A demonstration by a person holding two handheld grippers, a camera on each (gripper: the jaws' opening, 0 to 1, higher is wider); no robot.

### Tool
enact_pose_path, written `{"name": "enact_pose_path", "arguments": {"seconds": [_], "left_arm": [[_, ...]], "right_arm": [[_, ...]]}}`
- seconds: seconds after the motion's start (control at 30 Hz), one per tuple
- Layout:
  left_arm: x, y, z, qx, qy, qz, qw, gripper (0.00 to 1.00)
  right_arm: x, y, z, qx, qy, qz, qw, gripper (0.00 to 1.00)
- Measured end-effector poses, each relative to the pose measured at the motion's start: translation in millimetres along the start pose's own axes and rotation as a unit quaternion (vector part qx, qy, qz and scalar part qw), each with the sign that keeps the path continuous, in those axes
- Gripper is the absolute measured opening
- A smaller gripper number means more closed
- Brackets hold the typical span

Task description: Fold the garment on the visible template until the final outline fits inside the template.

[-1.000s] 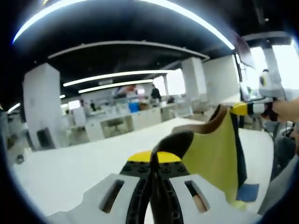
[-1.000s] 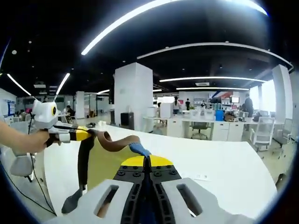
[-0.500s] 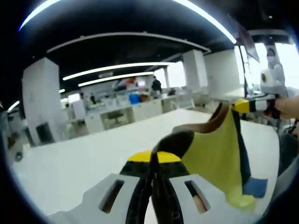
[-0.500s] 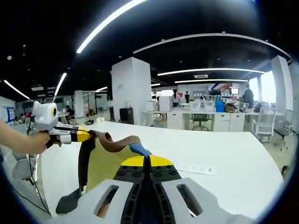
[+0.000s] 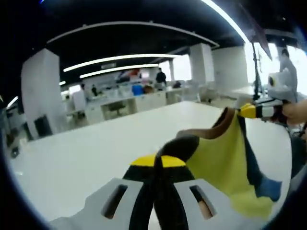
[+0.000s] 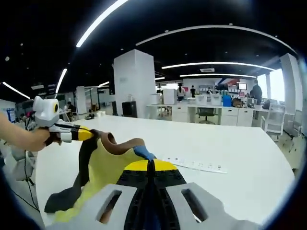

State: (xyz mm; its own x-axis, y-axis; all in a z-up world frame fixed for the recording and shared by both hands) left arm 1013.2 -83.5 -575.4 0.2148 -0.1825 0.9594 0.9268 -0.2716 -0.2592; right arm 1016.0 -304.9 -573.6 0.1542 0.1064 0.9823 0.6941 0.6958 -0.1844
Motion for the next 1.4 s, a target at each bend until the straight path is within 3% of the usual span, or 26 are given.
{"name": "enact_pose_path", "arguments": {"seconds": [0.67, 0.93, 1.4], "left_arm": [[-49.6, 43.6, 13.3, 0.007, -0.013, 0.068, 0.9976, 0.00], [-66.7, 57.8, 18.2, 0.013, -0.046, 0.085, 0.9952, 0.00], [-78.1, 68.8, 21.6, 0.012, -0.043, 0.105, 0.9935, 0.00]], "right_arm": [[-51.5, 43.5, -20.2, 0.016, 0.001, 0.060, 0.9981, 0.01], [-62.4, 57.3, -27.3, 0.016, 0.001, 0.075, 0.9971, 0.01], [-71.7, 72.0, -32.8, 0.016, -0.004, 0.092, 0.9956, 0.01]]}}
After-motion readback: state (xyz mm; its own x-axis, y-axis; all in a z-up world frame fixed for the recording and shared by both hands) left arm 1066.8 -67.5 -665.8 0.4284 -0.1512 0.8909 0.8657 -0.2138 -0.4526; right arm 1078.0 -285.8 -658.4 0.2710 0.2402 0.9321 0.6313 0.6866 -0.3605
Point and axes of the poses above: the point that each gripper's makers call its tool centre point, and the gripper's own axes: y roughly forward along the fingers, z roughly to its left, x roughly out of its top, the point moved 2 cm from there along -y, roughly backward along the fingers, and after that the axes turned 5 degrees about x, right-handed, at the moved point
